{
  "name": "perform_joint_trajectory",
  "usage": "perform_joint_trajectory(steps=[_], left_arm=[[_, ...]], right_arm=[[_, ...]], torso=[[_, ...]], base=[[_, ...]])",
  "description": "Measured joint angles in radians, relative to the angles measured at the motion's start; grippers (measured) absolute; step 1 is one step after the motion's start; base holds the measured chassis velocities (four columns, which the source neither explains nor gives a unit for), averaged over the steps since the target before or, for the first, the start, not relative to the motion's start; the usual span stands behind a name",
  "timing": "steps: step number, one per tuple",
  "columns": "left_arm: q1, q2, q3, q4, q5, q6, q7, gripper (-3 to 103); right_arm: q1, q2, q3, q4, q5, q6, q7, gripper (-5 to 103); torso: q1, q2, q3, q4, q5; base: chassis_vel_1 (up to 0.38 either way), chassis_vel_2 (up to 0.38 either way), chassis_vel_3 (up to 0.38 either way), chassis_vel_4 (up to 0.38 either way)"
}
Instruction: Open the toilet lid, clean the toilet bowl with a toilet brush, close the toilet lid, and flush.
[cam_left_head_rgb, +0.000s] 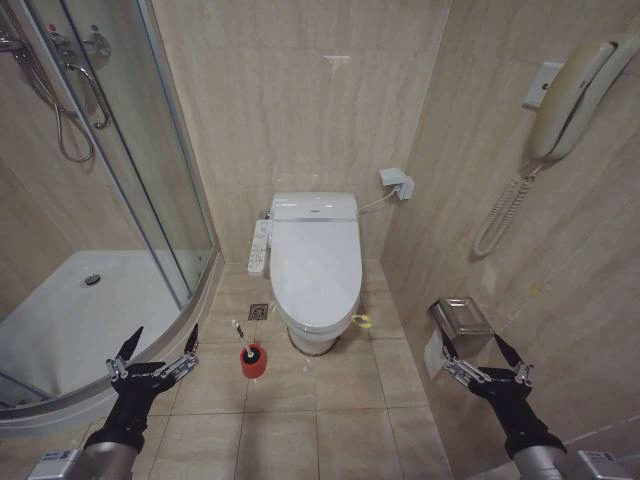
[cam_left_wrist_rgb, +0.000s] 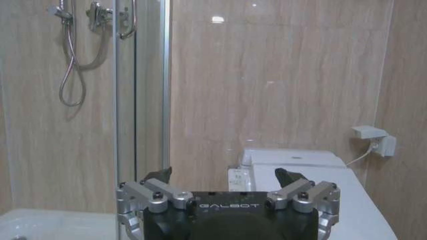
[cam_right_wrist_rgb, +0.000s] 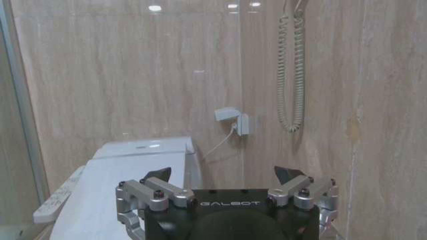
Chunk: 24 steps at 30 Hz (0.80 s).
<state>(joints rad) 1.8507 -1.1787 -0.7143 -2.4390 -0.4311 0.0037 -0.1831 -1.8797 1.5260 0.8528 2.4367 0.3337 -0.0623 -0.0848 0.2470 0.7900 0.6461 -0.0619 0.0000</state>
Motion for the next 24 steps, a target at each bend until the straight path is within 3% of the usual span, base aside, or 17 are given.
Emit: perform_joint_trajectory(steps=[24], left_arm=[[0.0,0.0,0.0,0.0,0.0,0.0,0.0,100]], right_arm=[[0.0,0.0,0.0,0.0,0.0,0.0,0.0,100]], torso=[[0.0,0.0,0.0,0.0,0.0]], base=[[0.009,-0.012,-0.013,0.006]])
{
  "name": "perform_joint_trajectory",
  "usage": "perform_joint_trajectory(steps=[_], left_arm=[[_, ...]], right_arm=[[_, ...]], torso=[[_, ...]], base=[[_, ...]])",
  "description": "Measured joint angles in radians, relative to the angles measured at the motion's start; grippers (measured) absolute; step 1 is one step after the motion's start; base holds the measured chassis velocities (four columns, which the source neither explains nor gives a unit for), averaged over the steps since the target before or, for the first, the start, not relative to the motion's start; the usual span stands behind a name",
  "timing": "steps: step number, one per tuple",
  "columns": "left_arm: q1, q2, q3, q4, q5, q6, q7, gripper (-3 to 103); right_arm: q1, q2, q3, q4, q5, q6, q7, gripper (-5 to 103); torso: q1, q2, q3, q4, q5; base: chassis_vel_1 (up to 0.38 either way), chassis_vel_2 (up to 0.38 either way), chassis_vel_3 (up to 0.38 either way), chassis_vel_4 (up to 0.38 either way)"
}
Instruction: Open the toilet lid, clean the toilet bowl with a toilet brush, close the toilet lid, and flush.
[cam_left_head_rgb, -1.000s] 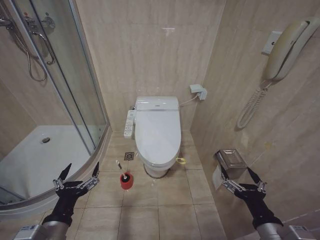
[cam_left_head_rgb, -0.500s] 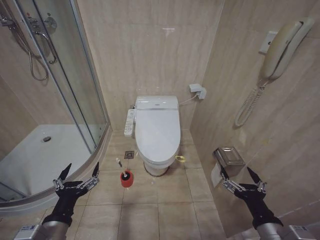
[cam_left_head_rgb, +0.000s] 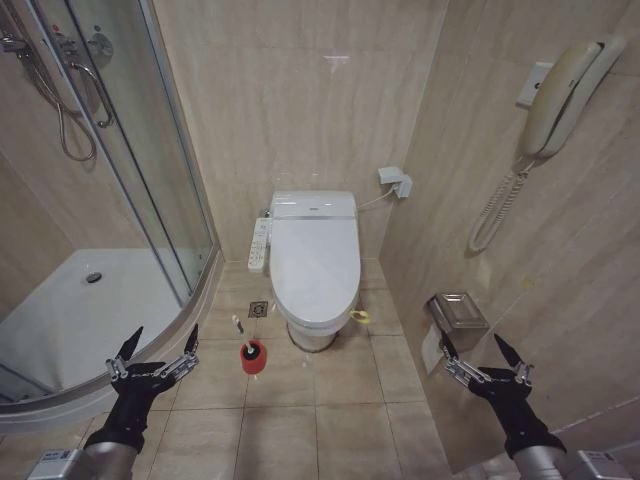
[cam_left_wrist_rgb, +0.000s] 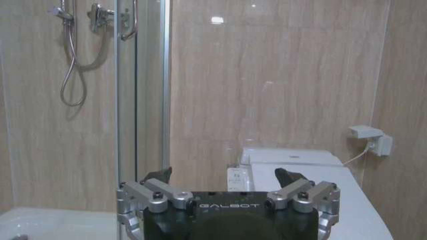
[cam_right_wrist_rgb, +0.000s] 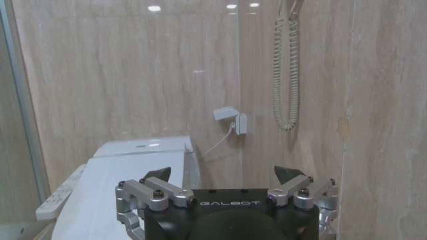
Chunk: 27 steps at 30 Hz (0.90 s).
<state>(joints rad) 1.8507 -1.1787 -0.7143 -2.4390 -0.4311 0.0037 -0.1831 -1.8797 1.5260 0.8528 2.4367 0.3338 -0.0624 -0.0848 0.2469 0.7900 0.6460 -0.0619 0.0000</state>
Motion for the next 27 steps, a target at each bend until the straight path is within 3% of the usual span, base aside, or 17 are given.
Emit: perform_joint_trajectory(steps=[27], left_arm=[[0.0,0.0,0.0,0.0,0.0,0.0,0.0,100]], right_arm=[[0.0,0.0,0.0,0.0,0.0,0.0,0.0,100]], torso=[[0.0,0.0,0.0,0.0,0.0]], base=[[0.0,0.0,0.0,0.0]])
